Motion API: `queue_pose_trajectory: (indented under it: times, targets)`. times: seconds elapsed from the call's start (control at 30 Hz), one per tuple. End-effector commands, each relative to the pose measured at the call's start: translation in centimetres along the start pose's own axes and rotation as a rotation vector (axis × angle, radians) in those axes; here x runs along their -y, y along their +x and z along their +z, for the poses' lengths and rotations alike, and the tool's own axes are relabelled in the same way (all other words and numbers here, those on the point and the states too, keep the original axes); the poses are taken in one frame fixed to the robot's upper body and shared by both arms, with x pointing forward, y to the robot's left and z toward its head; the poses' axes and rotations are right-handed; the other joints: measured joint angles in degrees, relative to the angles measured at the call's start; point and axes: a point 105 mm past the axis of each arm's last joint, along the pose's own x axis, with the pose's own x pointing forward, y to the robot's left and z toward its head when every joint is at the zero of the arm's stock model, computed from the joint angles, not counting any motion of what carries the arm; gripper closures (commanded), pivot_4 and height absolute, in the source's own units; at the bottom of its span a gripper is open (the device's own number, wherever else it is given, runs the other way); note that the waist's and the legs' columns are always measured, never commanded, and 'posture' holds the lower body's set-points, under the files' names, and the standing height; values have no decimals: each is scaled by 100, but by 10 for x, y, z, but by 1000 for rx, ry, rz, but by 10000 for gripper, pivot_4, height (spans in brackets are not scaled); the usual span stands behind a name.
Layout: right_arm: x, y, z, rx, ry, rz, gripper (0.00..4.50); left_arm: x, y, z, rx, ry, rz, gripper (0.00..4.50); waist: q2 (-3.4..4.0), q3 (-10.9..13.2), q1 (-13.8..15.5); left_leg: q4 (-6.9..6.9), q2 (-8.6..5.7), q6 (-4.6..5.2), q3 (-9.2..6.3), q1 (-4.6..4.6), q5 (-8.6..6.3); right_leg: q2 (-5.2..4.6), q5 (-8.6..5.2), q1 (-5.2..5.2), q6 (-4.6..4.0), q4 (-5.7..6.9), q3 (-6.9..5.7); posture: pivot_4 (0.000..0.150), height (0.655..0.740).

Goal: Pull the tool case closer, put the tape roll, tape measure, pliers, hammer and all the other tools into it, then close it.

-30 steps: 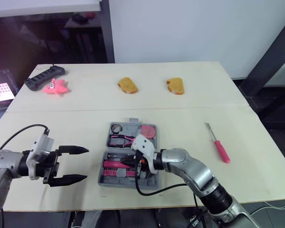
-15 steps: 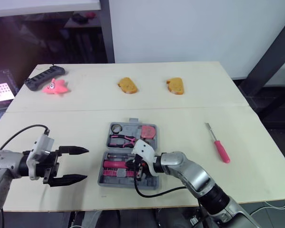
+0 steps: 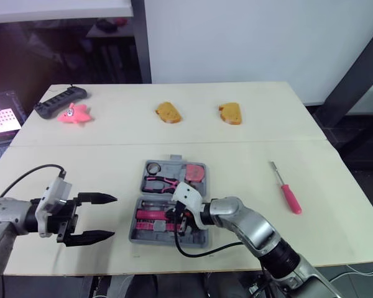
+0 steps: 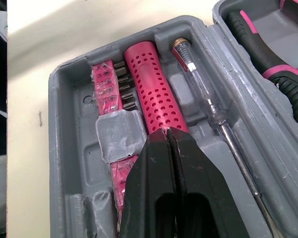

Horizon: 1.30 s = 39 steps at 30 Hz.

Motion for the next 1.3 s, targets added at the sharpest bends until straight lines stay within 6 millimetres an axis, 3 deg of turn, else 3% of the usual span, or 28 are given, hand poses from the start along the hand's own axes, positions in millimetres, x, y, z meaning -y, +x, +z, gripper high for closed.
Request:
queue_pose_trajectory:
  times: [0.03,0.07,0.13,0.17,0.23,0.3,0.4,0.5,0.6,0.73,0.77,0.87,1.3]
  targets:
    - [-4,-8,9,67,6,-1,44304,0,-4,7,17,12,13,0,2,2,11,0,0,0,0,-2,0,0,0,-1,0,0,0,1500,7400]
    - [-4,-13,22,123,-16,-10,44304,0,-5,7,19,5,16,0,1,4,11,0,0,0,0,-9,0,0,-1,-7,1,0,0,1500,7400]
    - [2,-43,62,308,-92,-88,44304,-3,-12,6,23,-12,46,0,2,16,6,1,0,-1,0,-21,0,-1,0,-16,2,-3,0,1500,7400]
    - [3,-55,73,364,-114,-111,44304,-4,-15,5,24,-16,57,0,6,20,6,1,0,-1,0,-23,0,-2,0,-19,3,-3,1,1500,7400]
    - [8,-85,83,419,-163,-173,44304,-5,-23,1,12,-23,93,0,6,20,0,0,0,-1,0,-23,0,-1,0,-22,3,-2,1,1500,7400]
    - [15,-112,79,403,-172,-223,44304,-7,-32,-3,12,-33,148,0,1,18,6,-4,1,-1,0,-21,0,-1,-1,-19,3,-7,1,1500,7400]
    - [28,-149,54,325,-137,-303,44304,-8,-46,-11,2,-33,247,0,3,20,43,-7,1,0,0,-21,-1,-2,-1,-15,2,-17,0,1500,7400]
    - [49,-204,-4,166,-39,-458,35994,-18,-81,-25,-32,-45,447,0,0,21,160,-15,-2,7,11,-19,-5,-7,-4,-14,2,-29,3,1500,7400]
    - [53,-238,-43,67,11,-538,21909,-25,-107,-34,-61,-56,566,0,-7,25,214,-17,-4,11,12,-16,-7,-5,-15,-12,-12,-31,3,1500,7400]
    - [58,-294,-93,-23,100,-689,1918,-19,-146,-52,-164,-100,664,0,-14,28,173,-12,-3,10,25,-5,-7,-3,-16,-7,-22,-30,17,1500,7400]
    - [58,-304,-105,-49,117,-714,865,-16,-153,-56,-185,-116,676,0,-16,29,153,-8,-3,10,29,-5,-7,-4,-16,-5,-22,-30,20,1500,7400]
    - [55,-310,-124,-86,129,-728,865,-13,-164,-62,-200,-141,692,0,-15,29,124,-8,-3,10,41,-5,-7,-6,-18,-6,-21,-35,28,1500,7400]
    - [58,-296,-132,-40,157,-780,865,-19,-155,-62,-163,-107,668,0,-14,29,149,-10,-2,9,43,-3,-6,-4,-18,-8,-19,-27,32,1500,7400]
